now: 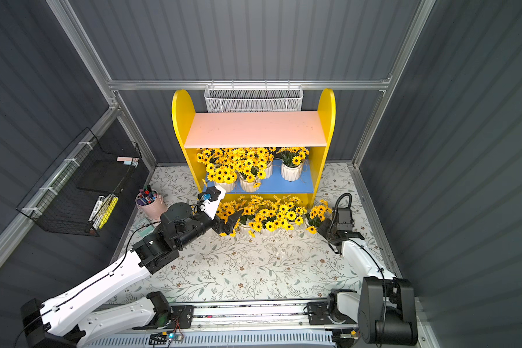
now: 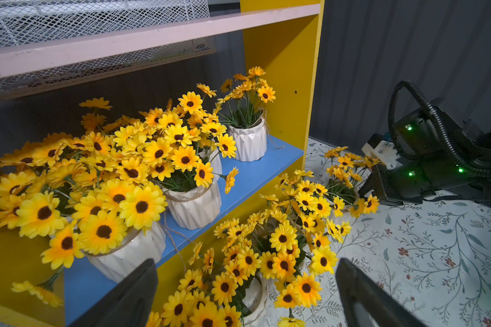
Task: Take the sunflower pots off the shelves
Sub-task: Move the sunflower pot to the center of the board.
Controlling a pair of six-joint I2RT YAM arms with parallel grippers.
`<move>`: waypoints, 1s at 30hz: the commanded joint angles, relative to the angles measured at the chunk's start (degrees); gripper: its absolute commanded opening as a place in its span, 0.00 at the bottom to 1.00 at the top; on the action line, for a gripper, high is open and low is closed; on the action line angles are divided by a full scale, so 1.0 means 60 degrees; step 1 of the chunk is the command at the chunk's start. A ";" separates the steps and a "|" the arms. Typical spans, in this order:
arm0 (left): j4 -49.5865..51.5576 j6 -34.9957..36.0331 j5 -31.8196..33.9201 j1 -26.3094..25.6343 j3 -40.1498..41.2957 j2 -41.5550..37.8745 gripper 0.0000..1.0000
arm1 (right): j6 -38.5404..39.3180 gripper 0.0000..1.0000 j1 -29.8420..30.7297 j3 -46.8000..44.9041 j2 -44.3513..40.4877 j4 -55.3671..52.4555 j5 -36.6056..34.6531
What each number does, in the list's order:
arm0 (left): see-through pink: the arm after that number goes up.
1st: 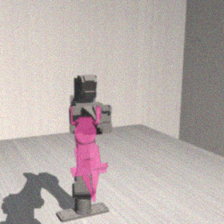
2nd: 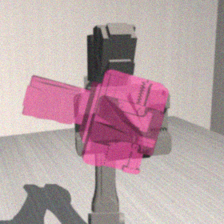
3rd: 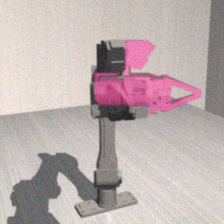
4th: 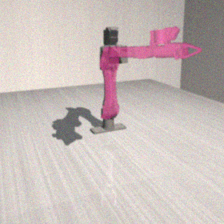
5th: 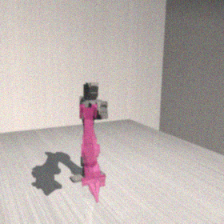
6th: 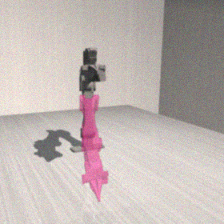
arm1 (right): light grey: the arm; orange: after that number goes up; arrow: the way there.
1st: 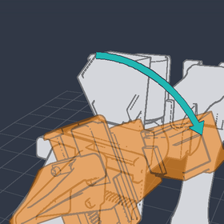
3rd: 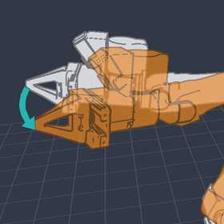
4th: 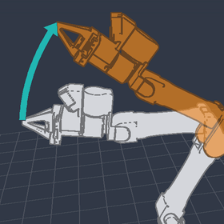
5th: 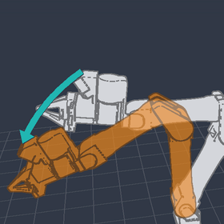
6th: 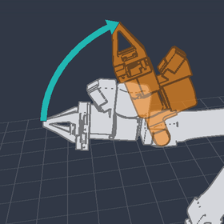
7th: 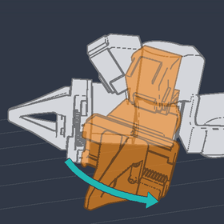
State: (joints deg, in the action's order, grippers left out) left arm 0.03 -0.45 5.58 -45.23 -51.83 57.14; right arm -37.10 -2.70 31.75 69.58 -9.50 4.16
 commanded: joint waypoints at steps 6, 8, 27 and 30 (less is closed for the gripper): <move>0.0026 0.0195 0.0124 -0.0038 0.0045 -0.0091 0.99 | 0.0423 0.02 -0.0004 0.0384 0.0065 0.0196 0.0112; 0.0040 0.0220 0.0116 -0.0045 0.0042 -0.0077 0.99 | 0.0777 0.09 -0.0018 0.0650 0.0058 -0.0012 0.0389; 0.0276 0.0585 0.1473 -0.0049 -0.0033 -0.0049 1.00 | 0.1385 0.61 -0.0019 0.0712 -0.3755 -0.3583 0.0102; 0.0271 0.0649 0.1710 -0.0039 -0.0025 -0.0104 0.99 | 0.1373 0.57 0.0085 0.1118 -0.4123 -0.4294 0.0824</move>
State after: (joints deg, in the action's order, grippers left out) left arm 0.95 2.13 13.63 -45.23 -51.83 57.14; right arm -29.41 -2.66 36.77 46.54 -29.54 5.76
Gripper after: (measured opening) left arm 0.994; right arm 0.571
